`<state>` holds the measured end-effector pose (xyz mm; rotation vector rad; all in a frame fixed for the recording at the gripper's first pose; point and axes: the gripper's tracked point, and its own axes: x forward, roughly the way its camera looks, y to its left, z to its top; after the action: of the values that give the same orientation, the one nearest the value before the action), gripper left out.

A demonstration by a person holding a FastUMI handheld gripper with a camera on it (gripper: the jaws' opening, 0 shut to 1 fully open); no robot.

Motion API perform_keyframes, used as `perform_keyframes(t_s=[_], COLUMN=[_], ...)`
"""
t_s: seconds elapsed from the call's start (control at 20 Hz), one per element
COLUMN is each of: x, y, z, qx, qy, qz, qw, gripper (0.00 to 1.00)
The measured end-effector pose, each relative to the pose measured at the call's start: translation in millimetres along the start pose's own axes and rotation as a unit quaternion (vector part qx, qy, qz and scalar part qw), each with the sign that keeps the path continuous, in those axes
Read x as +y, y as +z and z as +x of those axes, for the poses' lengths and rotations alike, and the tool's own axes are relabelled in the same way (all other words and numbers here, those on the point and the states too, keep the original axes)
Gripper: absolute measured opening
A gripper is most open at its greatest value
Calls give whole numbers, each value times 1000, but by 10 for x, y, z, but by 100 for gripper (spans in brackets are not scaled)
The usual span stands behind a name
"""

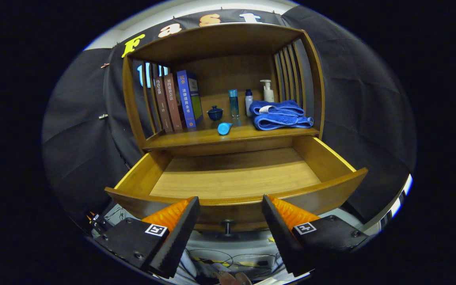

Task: Pull open the drawer, take out the items inside it, and place them on the countertop above the cabinet.

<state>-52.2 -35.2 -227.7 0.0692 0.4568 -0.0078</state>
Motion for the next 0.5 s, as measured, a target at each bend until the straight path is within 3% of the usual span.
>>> perform_keyframes(t_s=[0.25, 0.5], x=[27, 73], y=[81, 191], z=[82, 248], qx=[-14, -7], qy=[-17, -21], qz=[-34, -26], qw=[999, 999], gripper=[98, 98])
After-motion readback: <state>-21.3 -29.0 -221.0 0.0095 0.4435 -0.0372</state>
